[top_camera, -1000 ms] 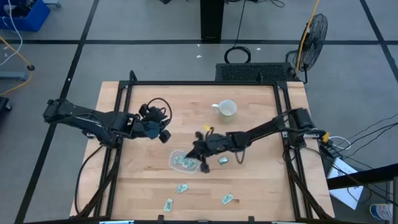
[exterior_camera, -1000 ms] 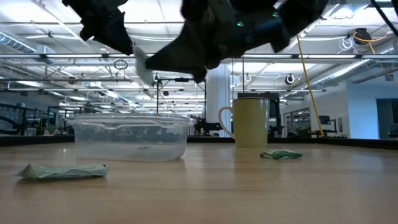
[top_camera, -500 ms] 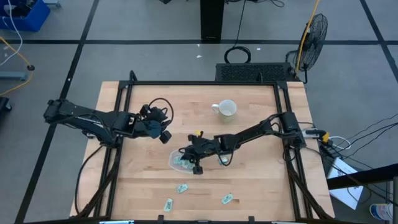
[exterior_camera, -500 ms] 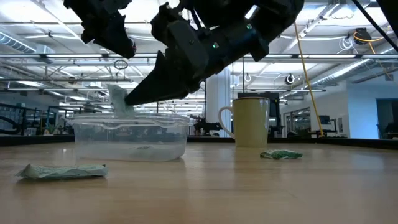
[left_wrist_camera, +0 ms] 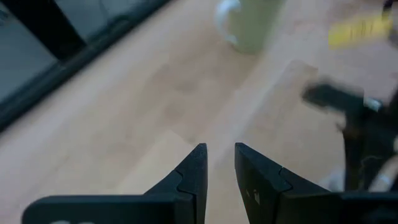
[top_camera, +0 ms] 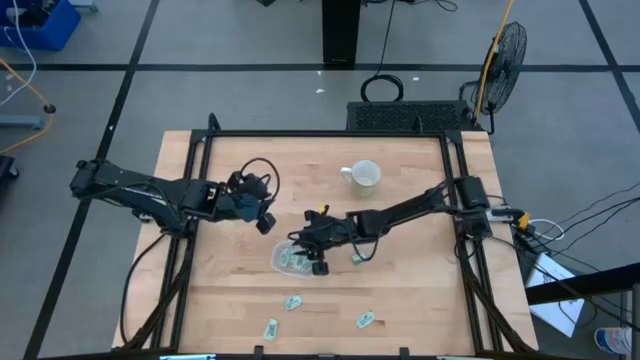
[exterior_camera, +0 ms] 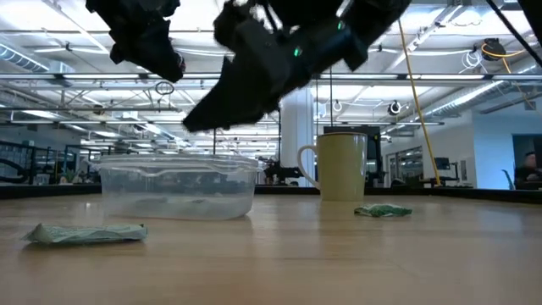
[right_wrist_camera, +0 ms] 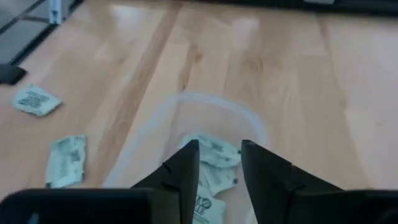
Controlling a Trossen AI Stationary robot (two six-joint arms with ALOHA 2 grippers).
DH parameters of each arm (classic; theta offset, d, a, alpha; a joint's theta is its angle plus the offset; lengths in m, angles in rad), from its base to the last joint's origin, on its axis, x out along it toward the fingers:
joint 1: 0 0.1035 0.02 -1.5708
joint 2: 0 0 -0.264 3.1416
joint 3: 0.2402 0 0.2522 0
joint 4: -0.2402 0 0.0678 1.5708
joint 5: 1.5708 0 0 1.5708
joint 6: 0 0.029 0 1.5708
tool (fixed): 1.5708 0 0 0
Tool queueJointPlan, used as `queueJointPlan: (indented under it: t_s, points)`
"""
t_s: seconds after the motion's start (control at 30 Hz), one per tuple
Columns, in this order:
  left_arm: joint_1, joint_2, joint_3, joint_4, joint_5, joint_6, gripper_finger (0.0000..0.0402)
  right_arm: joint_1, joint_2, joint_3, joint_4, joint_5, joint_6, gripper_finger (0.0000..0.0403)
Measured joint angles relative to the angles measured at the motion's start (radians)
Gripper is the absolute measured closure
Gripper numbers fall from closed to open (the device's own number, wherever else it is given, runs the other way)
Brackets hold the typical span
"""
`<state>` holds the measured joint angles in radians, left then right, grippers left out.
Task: Pick and place Stevia / Truvia into bins
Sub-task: Put the light green stevia packet into the transparent bin
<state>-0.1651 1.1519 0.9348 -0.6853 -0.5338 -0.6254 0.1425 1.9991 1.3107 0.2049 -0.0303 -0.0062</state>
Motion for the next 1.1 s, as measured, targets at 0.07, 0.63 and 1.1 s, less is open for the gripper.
queueJointPlan:
  t_s: [0.07, 0.63, 1.1]
  points:
    - [-0.006, 0.0, 0.0, 0.0, 0.061, -0.015, 0.0314, 0.0, -0.049, 0.001, -0.07, 0.001, -0.03, 0.0287]
    - [-0.499, 0.124, 0.003, 0.249, 0.23, -0.08, 0.0314, -0.018, -0.55, -0.24, -0.401, 0.19, -0.058, 0.0302]
    - [-0.613, 0.57, 0.0, 0.552, 0.349, -0.372, 0.0314, -0.162, -0.888, -0.635, 0.023, 0.187, -0.059, 0.0302]
